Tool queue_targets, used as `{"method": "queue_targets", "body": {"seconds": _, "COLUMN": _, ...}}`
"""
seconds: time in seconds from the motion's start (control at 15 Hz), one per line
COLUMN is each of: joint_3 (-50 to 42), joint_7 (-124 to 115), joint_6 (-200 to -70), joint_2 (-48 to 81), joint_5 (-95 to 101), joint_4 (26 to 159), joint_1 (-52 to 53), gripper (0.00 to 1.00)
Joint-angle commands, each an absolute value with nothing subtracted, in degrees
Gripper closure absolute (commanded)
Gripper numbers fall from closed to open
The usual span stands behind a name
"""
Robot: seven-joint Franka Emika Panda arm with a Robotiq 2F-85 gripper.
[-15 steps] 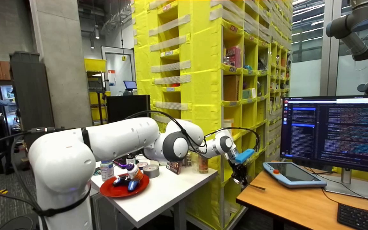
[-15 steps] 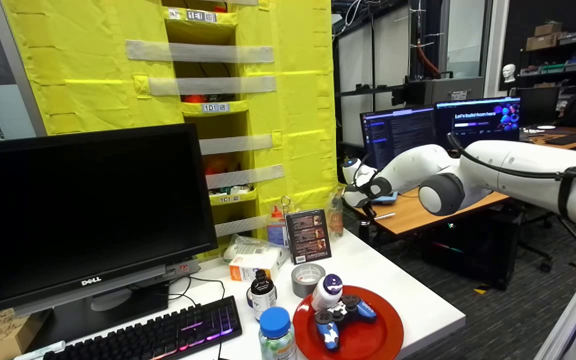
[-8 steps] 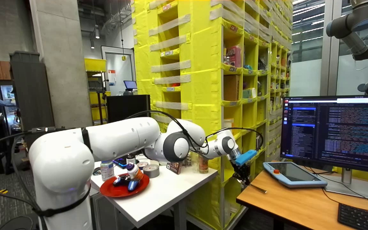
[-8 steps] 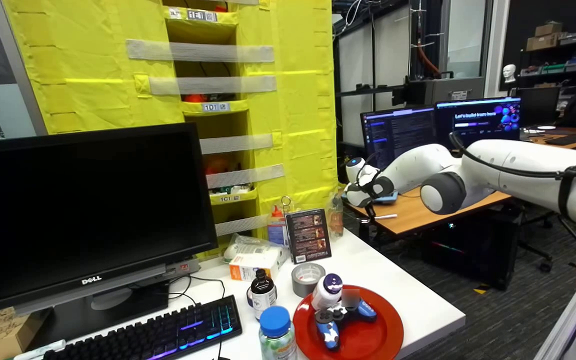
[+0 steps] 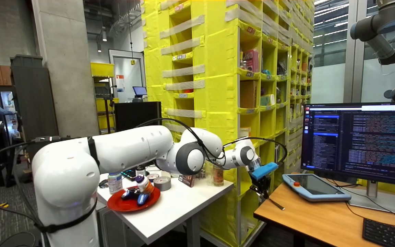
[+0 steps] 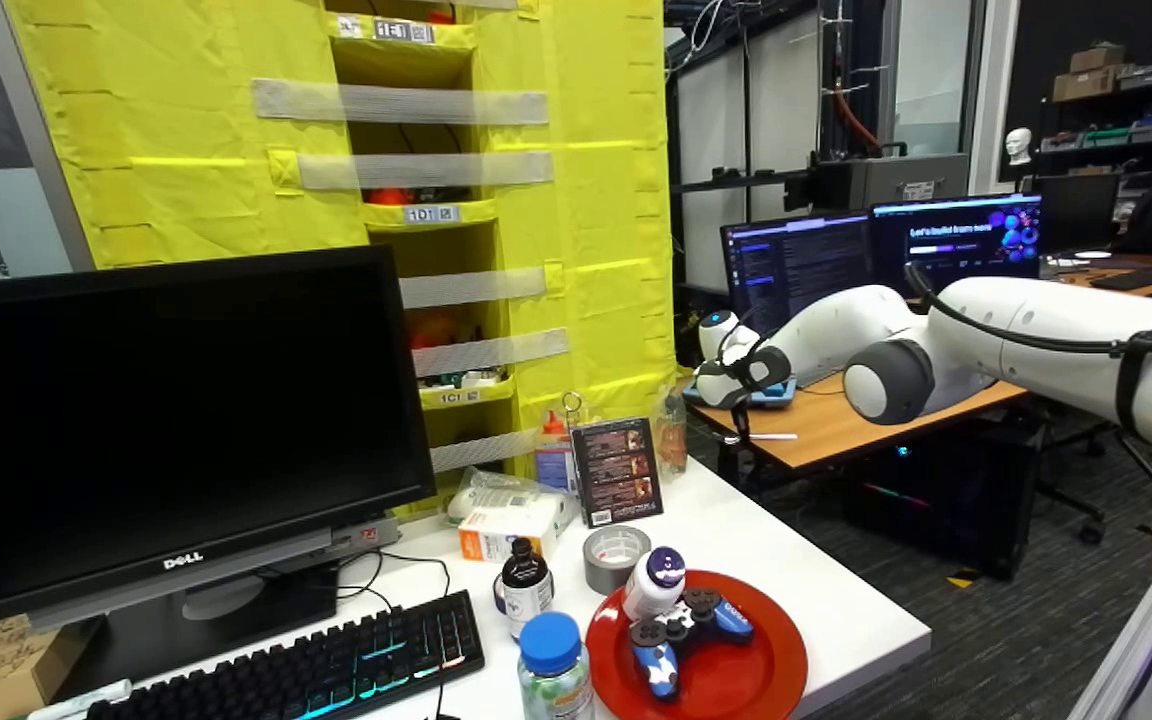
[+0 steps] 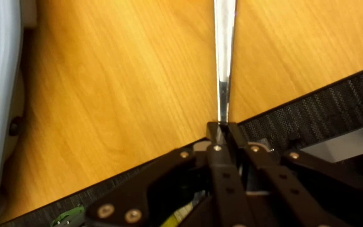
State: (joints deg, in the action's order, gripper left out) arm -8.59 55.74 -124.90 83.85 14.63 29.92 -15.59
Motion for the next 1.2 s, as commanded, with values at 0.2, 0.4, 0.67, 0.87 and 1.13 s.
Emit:
{"method": "queue_targets", "body": {"seconds": 0.2, "joint_3": -5.6, "joint_7": 59.7, "joint_6": -124.0, "joint_2": 84.2, "joint_5": 12.1, "joint_4": 29.9, "joint_1": -18.1, "gripper": 0.98}}
{"method": "queue_targets", "body": {"seconds": 0.4, "joint_3": -4.1, "joint_7": 63.8, "joint_6": -124.0, "joint_2": 84.1, "joint_5": 10.4, "joint_4": 29.3, "joint_1": -20.0, "gripper": 0.98}}
{"method": "queue_targets", "body": {"seconds": 0.67, "joint_3": -2.2, "joint_7": 71.8, "joint_6": -123.0, "joint_2": 84.1, "joint_5": 6.9, "joint_4": 27.3, "joint_1": -24.7, "gripper": 0.98}}
{"method": "queue_targets", "body": {"seconds": 0.87, "joint_3": -2.7, "joint_7": 78.7, "joint_6": -123.0, "joint_2": 83.9, "joint_5": 6.2, "joint_4": 27.2, "joint_1": -29.6, "gripper": 0.98}}
{"method": "queue_targets", "body": {"seconds": 1.13, "joint_3": -3.6, "joint_7": 87.3, "joint_6": -123.5, "joint_2": 83.8, "joint_5": 6.3, "joint_4": 27.2, "joint_1": -36.0, "gripper": 0.98}}
